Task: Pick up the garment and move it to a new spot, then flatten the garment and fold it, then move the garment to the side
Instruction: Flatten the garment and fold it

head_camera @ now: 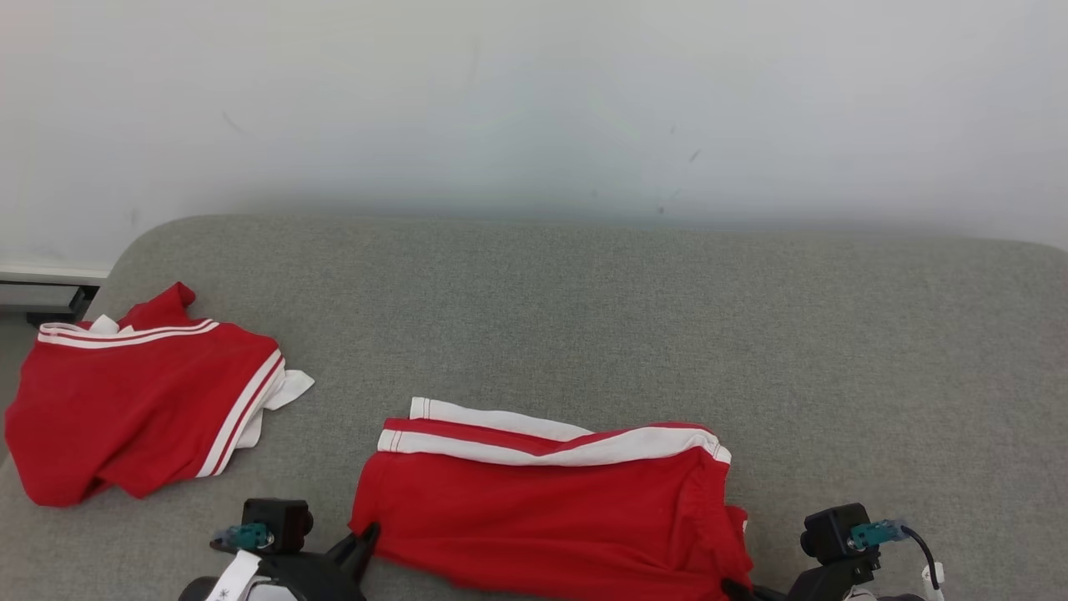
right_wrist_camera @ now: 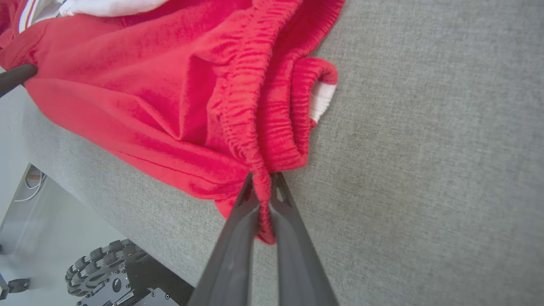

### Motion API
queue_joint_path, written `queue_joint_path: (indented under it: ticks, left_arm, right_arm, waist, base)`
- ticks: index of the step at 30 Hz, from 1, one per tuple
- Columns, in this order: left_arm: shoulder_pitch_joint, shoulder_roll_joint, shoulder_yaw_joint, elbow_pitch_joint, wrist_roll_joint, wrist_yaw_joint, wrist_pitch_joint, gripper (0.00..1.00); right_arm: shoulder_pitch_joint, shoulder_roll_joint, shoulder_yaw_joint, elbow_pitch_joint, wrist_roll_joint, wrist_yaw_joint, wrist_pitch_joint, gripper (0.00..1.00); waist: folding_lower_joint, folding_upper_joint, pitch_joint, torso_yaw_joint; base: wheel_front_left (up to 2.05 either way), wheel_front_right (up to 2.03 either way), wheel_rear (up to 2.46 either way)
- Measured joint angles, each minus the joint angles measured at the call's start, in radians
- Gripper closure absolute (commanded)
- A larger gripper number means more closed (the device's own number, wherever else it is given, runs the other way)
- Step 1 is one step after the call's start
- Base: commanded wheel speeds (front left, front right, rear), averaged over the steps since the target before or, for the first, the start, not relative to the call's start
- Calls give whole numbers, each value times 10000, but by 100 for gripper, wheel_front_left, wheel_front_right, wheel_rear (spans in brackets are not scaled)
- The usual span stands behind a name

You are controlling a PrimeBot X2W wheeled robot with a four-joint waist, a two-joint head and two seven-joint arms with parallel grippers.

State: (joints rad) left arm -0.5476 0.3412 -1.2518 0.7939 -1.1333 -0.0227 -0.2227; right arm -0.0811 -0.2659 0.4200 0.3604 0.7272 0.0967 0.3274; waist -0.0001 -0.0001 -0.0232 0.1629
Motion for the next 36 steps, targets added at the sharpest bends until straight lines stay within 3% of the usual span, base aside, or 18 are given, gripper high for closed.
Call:
queue_joint_path:
  ticks: [9, 10, 11, 12, 27, 32, 36]
  left_arm:
    - [191, -6, 65, -144, -25, 138, -67, 100]
    - [204, -13, 63, -153, -23, 138, -69, 100]
    - [217, -19, 65, -159, -25, 138, -69, 89]
    - [252, -15, 79, -159, -29, 146, -69, 3]
    - [718, 742, 874, -970, -190, 773, -245, 0]
    - [717, 744, 1450, -1569, 178, 1290, -247, 0]
    - [758, 945, 2015, -2100, 815, 1463, -247, 0]
  right_arm:
    - [-31, -132, 82, -92, -77, -58, 339, 100]
    - [-33, -130, 65, -98, -73, -92, 334, 62]
    - [-37, -132, 61, -119, -75, -90, 332, 0]
    - [-56, -111, 38, -119, -58, -94, 334, 0]
    - [181, -184, -522, -1440, 629, -86, 196, 0]
    - [441, -320, -1116, -1751, 525, -460, -485, 0]
    - [662, -249, -1304, -1933, 487, -690, -888, 0]
  waist:
    - [1, 0, -15, -78]
    - [1, 0, -11, -104]
    - [1, 0, -9, -124]
    - [1, 0, -11, -146]
    - [1, 1, -275, -656]
    - [1, 1, -412, -749]
    - [1, 1, -443, -741]
  base:
    - [0, 0, 0]
    - [0, 0, 0]
    - [0, 0, 0]
    - [0, 0, 0]
    - [0, 0, 0]
    - [0, 0, 0]
    - [0, 0, 0]
